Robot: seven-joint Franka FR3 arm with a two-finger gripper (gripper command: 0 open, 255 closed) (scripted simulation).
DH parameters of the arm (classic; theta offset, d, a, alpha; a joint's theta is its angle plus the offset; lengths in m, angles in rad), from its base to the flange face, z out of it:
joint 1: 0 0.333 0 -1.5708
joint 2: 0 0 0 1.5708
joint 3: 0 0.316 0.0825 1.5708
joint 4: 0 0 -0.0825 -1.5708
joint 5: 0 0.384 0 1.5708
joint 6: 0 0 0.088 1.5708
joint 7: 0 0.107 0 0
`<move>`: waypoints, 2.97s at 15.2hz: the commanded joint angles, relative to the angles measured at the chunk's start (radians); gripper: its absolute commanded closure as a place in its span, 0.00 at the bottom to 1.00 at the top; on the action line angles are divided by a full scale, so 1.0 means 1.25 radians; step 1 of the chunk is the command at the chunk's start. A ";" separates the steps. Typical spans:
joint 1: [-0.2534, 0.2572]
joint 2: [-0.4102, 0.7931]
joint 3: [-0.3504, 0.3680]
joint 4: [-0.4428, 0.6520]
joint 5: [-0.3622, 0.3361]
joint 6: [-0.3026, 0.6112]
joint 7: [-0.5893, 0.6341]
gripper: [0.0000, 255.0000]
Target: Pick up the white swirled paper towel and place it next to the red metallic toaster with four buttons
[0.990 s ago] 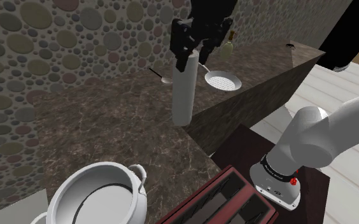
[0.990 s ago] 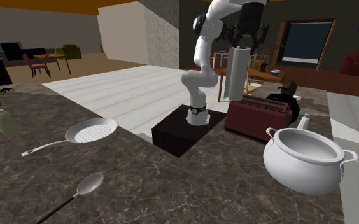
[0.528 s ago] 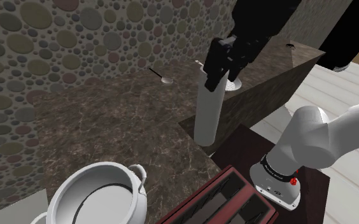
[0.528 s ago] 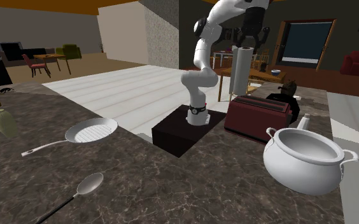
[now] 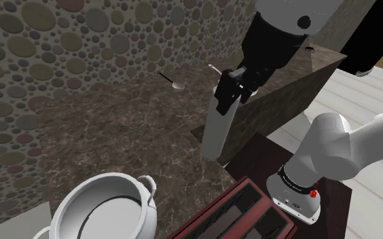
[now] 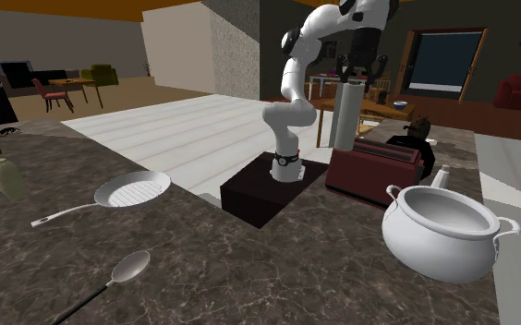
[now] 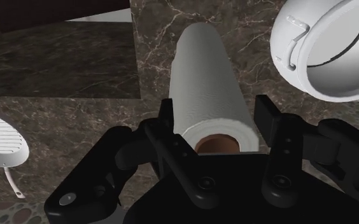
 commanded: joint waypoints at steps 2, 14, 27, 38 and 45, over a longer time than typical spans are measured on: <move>0.005 -0.013 0.003 -0.040 0.006 0.028 0.000 1.00; 0.024 -0.047 0.026 -0.189 0.032 0.143 0.003 1.00; 0.041 -0.055 0.064 -0.328 0.063 0.275 0.011 1.00; 0.049 -0.033 0.107 -0.429 0.091 0.397 0.022 1.00; 0.050 -0.014 0.130 -0.467 0.103 0.455 0.028 1.00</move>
